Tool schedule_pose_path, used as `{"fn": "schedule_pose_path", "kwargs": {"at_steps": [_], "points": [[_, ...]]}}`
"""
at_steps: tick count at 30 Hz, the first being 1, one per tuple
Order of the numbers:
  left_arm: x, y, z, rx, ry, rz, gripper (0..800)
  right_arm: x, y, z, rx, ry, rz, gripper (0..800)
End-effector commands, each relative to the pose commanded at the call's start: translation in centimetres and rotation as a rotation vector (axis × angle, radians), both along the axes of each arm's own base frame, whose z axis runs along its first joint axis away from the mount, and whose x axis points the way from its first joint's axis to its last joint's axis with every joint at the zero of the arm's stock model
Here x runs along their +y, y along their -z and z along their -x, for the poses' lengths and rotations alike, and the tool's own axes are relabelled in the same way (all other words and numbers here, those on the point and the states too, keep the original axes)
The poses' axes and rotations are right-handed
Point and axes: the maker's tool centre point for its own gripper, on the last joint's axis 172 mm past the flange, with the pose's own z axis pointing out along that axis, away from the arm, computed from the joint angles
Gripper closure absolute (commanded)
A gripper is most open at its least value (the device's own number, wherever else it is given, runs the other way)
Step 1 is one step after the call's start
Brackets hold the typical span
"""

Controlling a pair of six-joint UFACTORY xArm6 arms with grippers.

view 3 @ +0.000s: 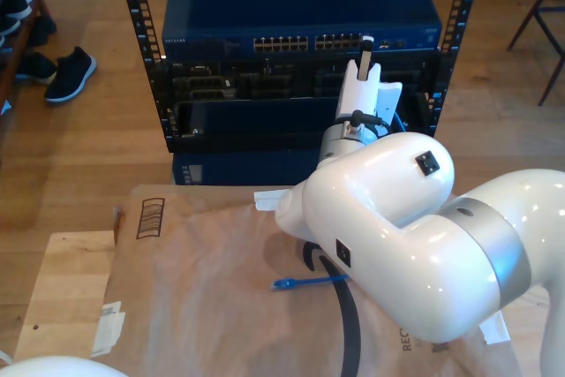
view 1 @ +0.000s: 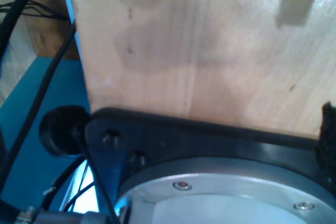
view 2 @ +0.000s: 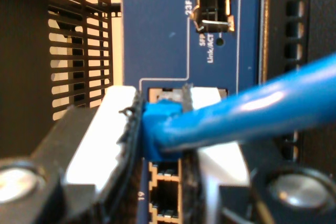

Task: Grab the cable and plug it in

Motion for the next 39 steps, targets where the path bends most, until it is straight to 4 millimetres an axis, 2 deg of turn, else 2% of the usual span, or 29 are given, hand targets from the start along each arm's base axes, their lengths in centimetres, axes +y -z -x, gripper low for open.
{"fn": "schedule_pose_path", "kwargs": {"at_steps": [39], "points": [[0.0, 0.0, 0.0, 0.0, 0.0, 0.0, 2, 0.39, 0.03, -0.46, -0.007, -0.017, 0.008, 800]]}}
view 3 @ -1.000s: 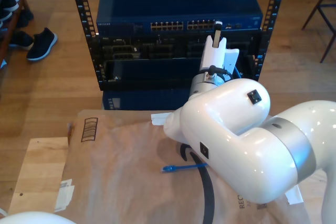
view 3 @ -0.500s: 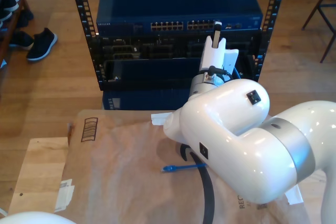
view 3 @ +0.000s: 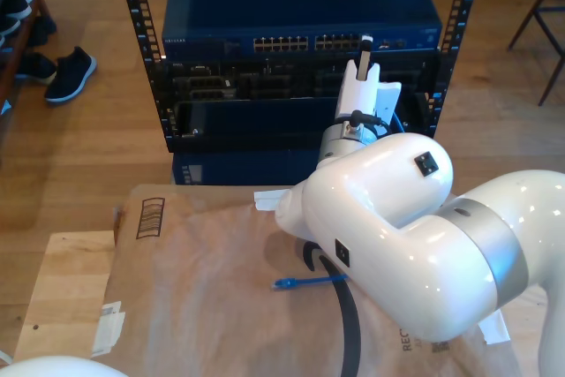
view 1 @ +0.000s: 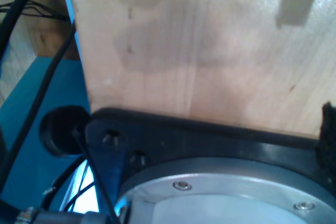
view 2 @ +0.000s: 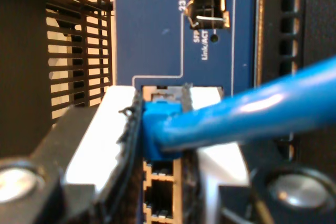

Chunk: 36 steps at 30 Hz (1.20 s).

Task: Grab the cable and plug it in

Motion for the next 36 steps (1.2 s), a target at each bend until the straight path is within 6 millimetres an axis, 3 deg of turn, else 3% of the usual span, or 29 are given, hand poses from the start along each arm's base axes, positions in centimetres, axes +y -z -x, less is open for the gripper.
{"fn": "schedule_pose_path", "kwargs": {"at_steps": [14, 21, 36], "points": [[0.0, 0.0, 0.0, 0.0, 0.0, 0.0, 2, -0.16, -0.11, -0.29, -0.003, 0.001, -0.005, 800], [0.0, 0.0, 0.0, 0.001, -0.001, 0.0, 2, 0.16, -0.26, -0.29, -0.007, -0.01, 0.002, 586], [0.01, 0.0, -0.02, 0.001, 0.0, 0.0, 2, 0.25, -0.17, 0.05, -0.002, -0.013, 0.009, 584]]}}
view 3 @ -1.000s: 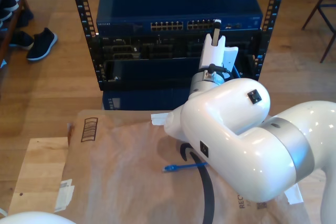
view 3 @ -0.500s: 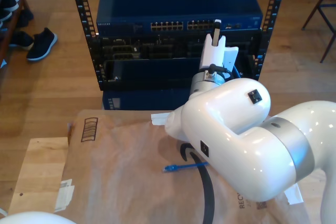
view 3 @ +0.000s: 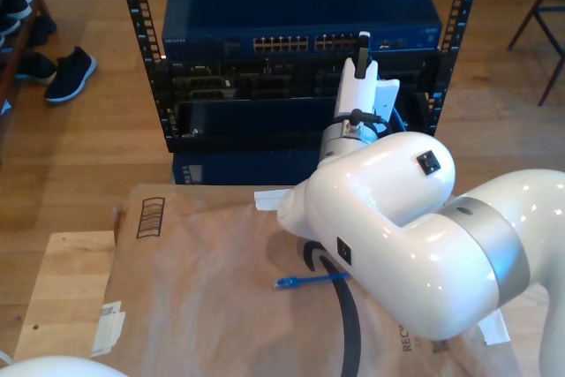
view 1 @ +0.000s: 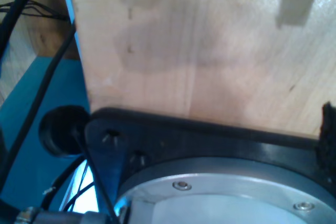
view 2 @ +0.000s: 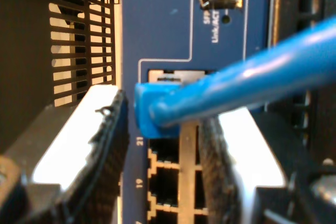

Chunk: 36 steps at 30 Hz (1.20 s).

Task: Grab the cable and plug it in

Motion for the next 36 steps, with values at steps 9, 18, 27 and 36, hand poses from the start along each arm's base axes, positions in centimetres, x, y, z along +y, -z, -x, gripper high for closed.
{"fn": "schedule_pose_path", "kwargs": {"at_steps": [9, 18, 27, 36], "points": [[0.0, 0.0, 0.0, 0.0, 0.0, 0.0, 2, -1.0, 0.0, 1.8, 0.029, 0.006, 0.023, 583], [0.0, 0.0, 0.0, -0.001, 0.0, 0.0, 2, -0.9, -0.3, 1.8, 0.025, 0.006, 0.02, 600], [0.0, 0.0, 0.0, -0.001, 0.0, 0.0, 2, -0.9, -0.1, 1.8, 0.027, 0.004, 0.018, 690], [0.0, 0.0, 0.0, -0.001, 0.0, 0.0, 2, -0.9, 0.0, 1.7, 0.025, 0.003, 0.006, 800]]}}
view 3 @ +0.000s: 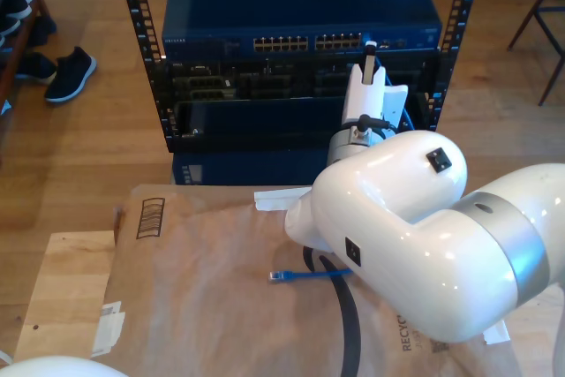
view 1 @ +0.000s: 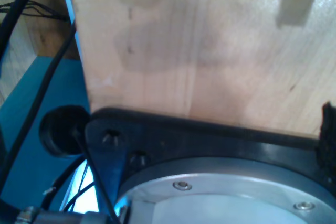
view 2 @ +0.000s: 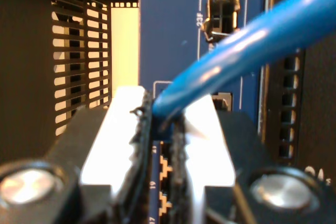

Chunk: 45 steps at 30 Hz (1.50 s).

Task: Grab the cable and plug it in

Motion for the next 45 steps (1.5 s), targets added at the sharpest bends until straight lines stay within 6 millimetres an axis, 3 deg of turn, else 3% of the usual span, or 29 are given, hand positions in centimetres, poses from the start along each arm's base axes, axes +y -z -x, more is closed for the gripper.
{"fn": "schedule_pose_path", "kwargs": {"at_steps": [7, 20, 22, 24, 27, 33, 40, 45], "points": [[0.1, 0.0, 0.0, 0.001, 0.0, -0.002, 1, 0.2, 0.7, -0.2, 0.007, -0.005, 0.003, 800], [0.0, 0.0, 0.0, 0.001, -0.001, 0.0, 1, 0.7, 0.0, -0.7, -0.01, -0.016, -0.002, 800], [0.0, 0.0, 0.0, 0.0, 0.0, 0.0, 2, 0.8, 0.1, -0.7, -0.007, -0.018, -0.001, 733], [0.0, 0.0, 0.0, 0.001, 0.0, 0.0, 2, 0.8, 0.1, -0.7, -0.007, -0.019, 0.001, 555], [0.0, 0.0, 0.0, 0.001, -0.001, 0.0, 1, 0.8, 0.1, -0.6, -0.004, -0.021, 0.003, 486], [0.0, 0.0, 0.0, 0.0, 0.0, 0.0, 1, 0.6, 0.1, -0.1, 0.007, -0.025, 0.01, 473], [0.0, 0.0, 0.0, 0.001, -0.001, 0.0, 1, -0.6, -0.7, 3.4, 0.088, -0.043, 0.038, 405], [0.0, 0.0, 0.0, 0.0, 0.0, 0.0, 2, -0.9, 1.1, 6.1, 0.232, -0.091, 0.043, 347]]}}
